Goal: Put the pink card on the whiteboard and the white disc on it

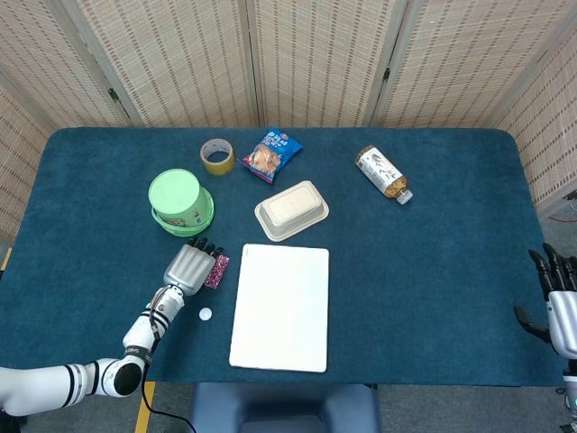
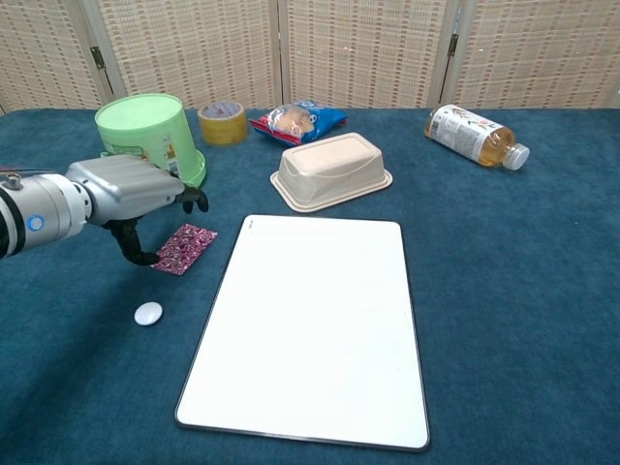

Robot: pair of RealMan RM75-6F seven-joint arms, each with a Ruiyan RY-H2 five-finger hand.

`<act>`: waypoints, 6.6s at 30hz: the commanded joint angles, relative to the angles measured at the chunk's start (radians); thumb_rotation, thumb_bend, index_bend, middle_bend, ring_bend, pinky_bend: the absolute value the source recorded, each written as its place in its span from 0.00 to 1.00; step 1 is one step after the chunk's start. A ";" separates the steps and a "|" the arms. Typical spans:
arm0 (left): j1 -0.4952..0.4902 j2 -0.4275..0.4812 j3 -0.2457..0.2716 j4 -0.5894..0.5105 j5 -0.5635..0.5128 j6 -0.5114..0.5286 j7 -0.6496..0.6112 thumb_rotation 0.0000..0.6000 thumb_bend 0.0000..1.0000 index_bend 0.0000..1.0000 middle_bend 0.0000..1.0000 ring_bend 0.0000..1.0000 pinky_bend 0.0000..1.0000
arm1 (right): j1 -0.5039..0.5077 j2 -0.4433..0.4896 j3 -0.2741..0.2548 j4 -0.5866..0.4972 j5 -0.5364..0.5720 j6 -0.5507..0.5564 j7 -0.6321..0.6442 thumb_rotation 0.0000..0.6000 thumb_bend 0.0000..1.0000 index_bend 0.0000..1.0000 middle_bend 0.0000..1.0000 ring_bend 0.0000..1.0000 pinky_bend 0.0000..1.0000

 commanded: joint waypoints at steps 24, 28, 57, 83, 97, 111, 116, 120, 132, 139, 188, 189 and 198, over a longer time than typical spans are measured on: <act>-0.078 -0.048 0.051 0.052 -0.123 0.020 0.044 1.00 0.34 0.18 0.07 0.00 0.00 | -0.005 -0.003 -0.002 0.012 0.007 -0.007 0.018 1.00 0.31 0.01 0.03 0.08 0.00; -0.087 -0.055 0.060 0.063 -0.133 0.015 0.045 1.00 0.34 0.18 0.07 0.00 0.00 | -0.008 -0.003 -0.002 0.011 0.008 -0.005 0.018 1.00 0.31 0.01 0.03 0.08 0.00; -0.134 -0.047 0.093 0.036 -0.219 0.025 0.054 1.00 0.34 0.16 0.04 0.00 0.00 | -0.015 -0.003 -0.003 0.017 0.012 -0.005 0.026 1.00 0.31 0.01 0.03 0.08 0.00; -0.131 -0.032 0.103 0.024 -0.146 0.051 0.000 1.00 0.34 0.27 0.04 0.00 0.00 | -0.019 -0.005 -0.002 0.025 0.013 -0.005 0.038 1.00 0.31 0.01 0.03 0.08 0.00; -0.148 0.018 0.095 -0.147 0.005 0.098 0.012 1.00 0.34 0.27 0.04 0.00 0.00 | -0.025 0.001 -0.003 0.022 0.010 0.004 0.039 1.00 0.31 0.01 0.03 0.08 0.00; -0.250 -0.099 0.057 -0.137 -0.068 0.056 0.122 1.00 0.34 0.25 0.04 0.00 0.00 | -0.037 0.005 -0.005 0.024 0.022 0.007 0.047 1.00 0.31 0.01 0.03 0.08 0.00; -0.273 -0.126 0.061 -0.126 -0.112 0.056 0.151 1.00 0.34 0.23 0.04 0.00 0.00 | -0.040 0.005 -0.005 0.027 0.024 0.007 0.050 1.00 0.31 0.01 0.03 0.08 0.00; -0.291 -0.144 0.061 -0.119 -0.154 0.057 0.168 1.00 0.33 0.19 0.04 0.00 0.00 | -0.041 0.003 -0.005 0.028 0.023 0.008 0.053 1.00 0.31 0.01 0.03 0.08 0.00; -0.262 -0.066 0.094 -0.206 -0.084 0.127 0.119 1.00 0.33 0.17 0.03 0.00 0.00 | -0.044 0.008 -0.003 0.024 0.014 0.017 0.056 1.00 0.31 0.01 0.03 0.08 0.00; -0.161 0.039 0.177 -0.227 0.105 0.189 -0.006 1.00 0.33 0.28 0.04 0.00 0.00 | -0.042 0.006 -0.003 0.021 0.007 0.017 0.054 1.00 0.31 0.01 0.03 0.08 0.00; 0.110 0.046 0.235 -0.081 0.371 0.118 -0.181 1.00 0.34 0.46 0.09 0.00 0.00 | -0.028 0.009 -0.005 -0.010 -0.011 0.014 0.022 1.00 0.31 0.01 0.03 0.08 0.00; 0.112 0.045 0.232 -0.079 0.372 0.114 -0.182 1.00 0.34 0.46 0.09 0.00 0.00 | -0.029 0.009 -0.005 -0.011 -0.010 0.015 0.022 1.00 0.31 0.01 0.03 0.08 0.00; 0.124 0.036 0.214 -0.059 0.377 0.096 -0.188 1.00 0.34 0.48 0.10 0.01 0.00 | -0.031 0.011 -0.006 -0.015 -0.009 0.018 0.019 1.00 0.31 0.01 0.03 0.08 0.00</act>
